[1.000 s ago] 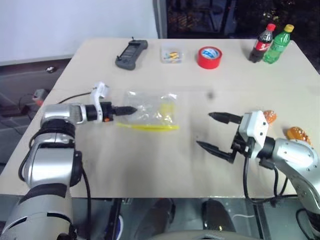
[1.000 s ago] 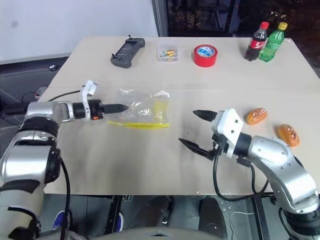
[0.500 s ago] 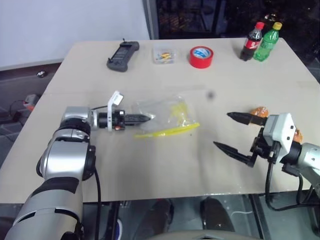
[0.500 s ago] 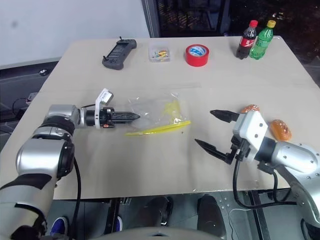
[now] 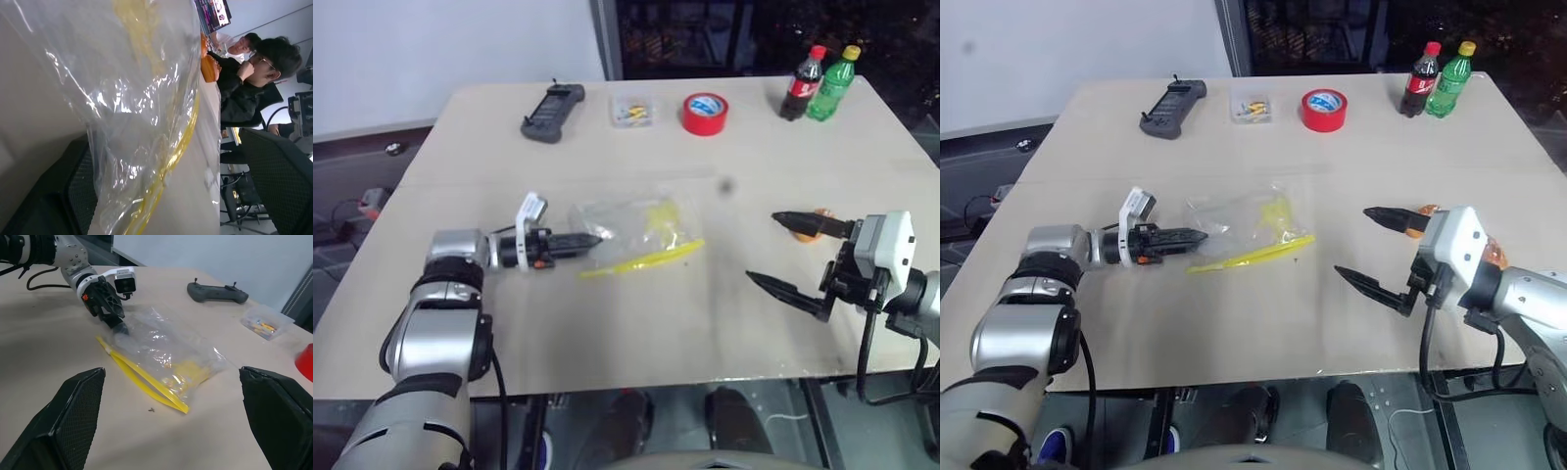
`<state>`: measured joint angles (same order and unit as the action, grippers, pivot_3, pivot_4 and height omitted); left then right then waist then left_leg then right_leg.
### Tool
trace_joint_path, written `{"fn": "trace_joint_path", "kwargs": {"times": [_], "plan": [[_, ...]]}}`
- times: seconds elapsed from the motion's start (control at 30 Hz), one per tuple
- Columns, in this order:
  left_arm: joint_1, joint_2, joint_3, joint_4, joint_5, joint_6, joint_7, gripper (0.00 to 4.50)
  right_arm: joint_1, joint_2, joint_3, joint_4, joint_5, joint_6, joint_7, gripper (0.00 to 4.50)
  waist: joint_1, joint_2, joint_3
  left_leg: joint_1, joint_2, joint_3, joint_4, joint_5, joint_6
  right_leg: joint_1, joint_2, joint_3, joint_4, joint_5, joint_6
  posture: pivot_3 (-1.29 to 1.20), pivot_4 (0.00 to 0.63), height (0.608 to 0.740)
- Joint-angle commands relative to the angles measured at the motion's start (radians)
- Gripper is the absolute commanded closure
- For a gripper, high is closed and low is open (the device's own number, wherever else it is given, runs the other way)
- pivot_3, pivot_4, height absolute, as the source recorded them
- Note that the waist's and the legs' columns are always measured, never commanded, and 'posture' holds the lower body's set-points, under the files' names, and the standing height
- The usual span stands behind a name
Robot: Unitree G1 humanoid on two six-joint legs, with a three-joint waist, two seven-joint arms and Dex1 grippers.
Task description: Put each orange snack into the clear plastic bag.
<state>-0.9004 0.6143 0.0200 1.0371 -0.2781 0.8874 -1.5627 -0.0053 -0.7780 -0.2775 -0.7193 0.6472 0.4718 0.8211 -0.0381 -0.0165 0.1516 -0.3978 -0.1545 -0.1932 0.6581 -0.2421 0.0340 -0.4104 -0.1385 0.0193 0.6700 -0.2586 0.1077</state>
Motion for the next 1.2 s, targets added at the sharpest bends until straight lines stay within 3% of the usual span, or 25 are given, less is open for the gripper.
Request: {"fn": "trace_joint_path", "kwargs": {"times": [0.03,0.2,0.3,0.57,0.6,0.73,0.83,0.93,1.2], "plan": [[0.002,-0.075,0.023,0.009,-0.001,0.016,0.139,0.07,0.000,0.012,0.014,-0.024,-0.009,-0.031,-0.012,0.01,0.017,0.003,-0.003,0.000,0.000,0.000,0.001,0.000,0.000,0.000,0.000,0.000,0.000,0.000,0.000,0.00,0.150,0.740],[-0.003,-0.133,0.053,0.006,-0.023,0.039,0.193,0.07,-0.008,0.020,0.036,-0.018,-0.025,-0.040,-0.024,0.01,0.036,0.003,-0.003,0.000,-0.001,-0.002,0.006,-0.002,0.003,0.003,0.000,-0.002,0.004,0.001,0.002,0.00,0.150,0.740],[0.006,-0.167,0.062,0.007,-0.035,0.060,0.217,0.80,-0.001,0.022,0.040,-0.024,-0.027,-0.039,-0.029,0.00,0.036,0.003,-0.003,0.002,-0.002,-0.002,0.009,-0.003,0.004,0.005,0.000,-0.002,0.003,0.001,0.002,0.00,0.150,0.740],[-0.017,-0.218,0.117,0.016,-0.082,0.139,0.280,4.16,0.016,0.036,0.054,-0.043,-0.047,-0.039,-0.052,0.00,0.038,0.005,-0.004,0.001,-0.002,-0.003,0.009,-0.002,0.003,0.005,-0.001,-0.002,0.003,0.001,0.003,0.00,0.150,0.740],[-0.015,-0.217,0.116,0.006,-0.088,0.159,0.274,4.42,0.019,0.038,0.060,-0.045,-0.058,-0.043,-0.058,0.00,0.039,0.006,-0.005,0.002,-0.002,-0.003,0.009,-0.002,0.004,0.006,0.000,-0.002,0.003,0.001,0.003,0.00,0.150,0.740],[-0.043,-0.206,0.150,0.003,-0.125,0.232,0.297,4.42,0.018,0.037,0.121,-0.032,-0.181,-0.089,-0.088,0.00,0.037,0.006,-0.005,0.003,-0.002,-0.003,0.009,-0.003,0.005,0.007,0.000,-0.002,0.003,0.001,0.003,0.00,0.150,0.740],[-0.095,-0.187,0.239,-0.059,-0.215,0.400,0.347,4.42,-0.009,0.039,0.263,0.014,-0.482,-0.162,-0.222,0.00,0.031,0.005,-0.004,0.001,-0.003,-0.003,0.009,-0.003,0.005,0.005,0.000,-0.002,0.003,0.001,0.003,0.00,0.150,0.740],[-0.094,-0.190,0.299,-0.174,-0.281,0.525,0.421,4.42,-0.077,0.082,0.412,0.108,-0.687,-0.162,-0.320,0.00,0.021,0.001,-0.002,-0.003,-0.003,-0.002,0.010,0.000,0.000,0.000,0.000,-0.001,0.006,0.001,0.003,0.00,0.150,0.740],[-0.037,-0.264,0.486,-0.407,-0.408,0.722,0.660,4.42,-0.202,0.230,0.622,0.342,-0.999,-0.274,-0.473,0.00,0.016,0.000,-0.001,-0.003,-0.003,-0.001,0.010,0.000,0.000,-0.002,0.000,0.003,0.008,0.001,0.003,0.00,0.150,0.740]]}}
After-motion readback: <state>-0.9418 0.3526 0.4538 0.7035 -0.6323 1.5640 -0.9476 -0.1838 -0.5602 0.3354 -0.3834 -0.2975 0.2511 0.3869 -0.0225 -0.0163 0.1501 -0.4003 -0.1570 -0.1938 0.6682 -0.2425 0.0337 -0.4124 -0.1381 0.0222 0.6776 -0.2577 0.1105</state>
